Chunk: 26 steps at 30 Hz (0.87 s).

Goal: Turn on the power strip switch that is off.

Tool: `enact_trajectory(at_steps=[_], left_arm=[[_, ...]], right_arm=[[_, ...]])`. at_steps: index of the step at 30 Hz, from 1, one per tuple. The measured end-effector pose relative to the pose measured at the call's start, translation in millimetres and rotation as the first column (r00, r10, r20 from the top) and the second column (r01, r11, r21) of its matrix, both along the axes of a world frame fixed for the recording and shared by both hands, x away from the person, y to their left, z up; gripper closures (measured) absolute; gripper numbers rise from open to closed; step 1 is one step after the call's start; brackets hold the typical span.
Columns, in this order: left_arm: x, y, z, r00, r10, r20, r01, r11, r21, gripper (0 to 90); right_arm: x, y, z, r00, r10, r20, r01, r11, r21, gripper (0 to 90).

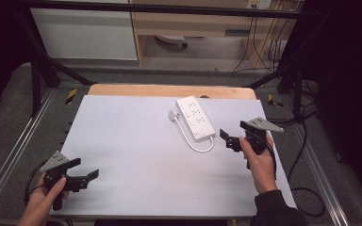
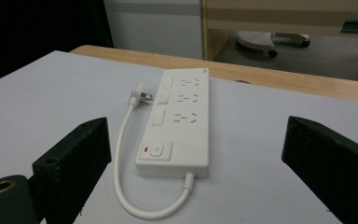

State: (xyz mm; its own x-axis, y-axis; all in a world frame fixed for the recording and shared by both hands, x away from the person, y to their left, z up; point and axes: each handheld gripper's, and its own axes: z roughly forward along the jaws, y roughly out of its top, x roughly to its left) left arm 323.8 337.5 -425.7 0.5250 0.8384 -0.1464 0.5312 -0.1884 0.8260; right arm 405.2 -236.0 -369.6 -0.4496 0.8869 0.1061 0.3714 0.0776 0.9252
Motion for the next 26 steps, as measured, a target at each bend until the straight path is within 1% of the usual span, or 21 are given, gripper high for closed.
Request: enact_trajectory(at_steps=[2, 6, 8, 10, 14, 21, 23, 24, 26], left_arm=[[-0.1, 0.0, 0.1, 1.0000, 0.000, 0.000, 0.000, 1.0000, -0.001, 7.5], [-0.2, 0.1, 0.0, 1.0000, -0.001, 0.000, 0.001, 1.0000, -0.001, 7.5], [0.0, 0.2, 0.0, 1.0000, -0.002, 0.001, 0.002, 1.0000, 0.001, 7.5], [0.0, 0.0, -0.1, 1.0000, -0.003, 0.001, 0.003, 1.0000, 0.001, 7.5], [0.0, -1.5, -0.5, 1.0000, -0.006, -0.001, 0.006, 1.0000, 0.006, 7.5], [-0.6, -0.9, 0.0, 1.0000, -0.004, 0.001, 0.004, 1.0000, 0.001, 7.5], [-1.0, -1.0, 0.2, 1.0000, -0.007, 0.005, 0.006, 1.0000, 0.002, 7.5], [-1.1, -1.0, 0.4, 1.0000, -0.007, 0.006, 0.007, 1.0000, 0.002, 7.5], [-0.9, -1.0, 0.3, 1.0000, -0.006, 0.007, 0.006, 1.0000, 0.001, 7.5]], right_arm=[[-5.6, -4.1, -5.5, 0.9998, -0.010, 0.017, 0.010, 1.0000, -0.001, 8.6], [-15.5, -11.2, -18.6, 0.9994, -0.029, 0.020, 0.029, 0.9995, -0.010, 8.6], [-19.9, -13.8, -26.4, 0.9994, -0.032, 0.011, 0.033, 0.9993, -0.017, 8.5], [-24.0, -15.7, -34.6, 0.9994, -0.033, -0.004, 0.033, 0.9993, -0.019, 8.2], [-29.7, -18.7, -49.6, 0.9990, -0.033, -0.031, 0.032, 0.9988, -0.038, 7.9], [-37.2, -24.1, -66.4, 0.9966, -0.032, -0.076, 0.027, 0.9978, -0.061, 7.3], [-37.6, -23.2, -71.1, 0.9945, -0.029, -0.101, 0.022, 0.9973, -0.070, 7.3], [-37.3, -21.9, -73.4, 0.9930, -0.028, -0.115, 0.019, 0.9964, -0.082, 7.3], [-34.9, -18.7, -78.5, 0.9901, -0.035, -0.136, 0.017, 0.9909, -0.134, 7.2]])
